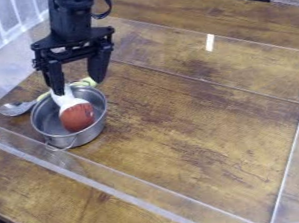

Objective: Put the mushroom in the silver pot

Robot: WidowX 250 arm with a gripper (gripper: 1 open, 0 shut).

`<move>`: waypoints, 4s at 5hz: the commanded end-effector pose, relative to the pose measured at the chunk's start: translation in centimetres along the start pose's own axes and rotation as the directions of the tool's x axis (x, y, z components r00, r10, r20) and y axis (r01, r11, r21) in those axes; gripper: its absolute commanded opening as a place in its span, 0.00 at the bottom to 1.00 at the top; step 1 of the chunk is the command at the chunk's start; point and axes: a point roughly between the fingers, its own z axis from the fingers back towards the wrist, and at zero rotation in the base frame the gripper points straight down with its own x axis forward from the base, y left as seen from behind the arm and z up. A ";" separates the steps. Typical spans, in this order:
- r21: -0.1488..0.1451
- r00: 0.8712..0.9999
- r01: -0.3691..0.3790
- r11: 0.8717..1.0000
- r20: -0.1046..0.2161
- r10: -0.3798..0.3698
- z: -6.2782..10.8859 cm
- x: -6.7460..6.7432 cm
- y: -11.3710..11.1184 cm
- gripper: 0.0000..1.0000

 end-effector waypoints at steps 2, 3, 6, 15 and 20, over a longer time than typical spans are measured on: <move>-0.017 1.000 0.017 1.000 0.023 -0.017 1.3 1.1 0.1 1.00; -0.013 0.997 0.067 0.998 0.026 -0.067 0.3 1.1 0.3 1.00; 0.028 1.000 0.002 1.000 0.000 -0.002 -0.8 -1.0 0.5 1.00; 0.024 0.993 -0.049 0.999 -0.106 0.051 -0.1 -0.8 -2.7 1.00; 0.020 0.990 -0.044 0.999 -0.136 0.047 0.0 -1.1 -3.3 1.00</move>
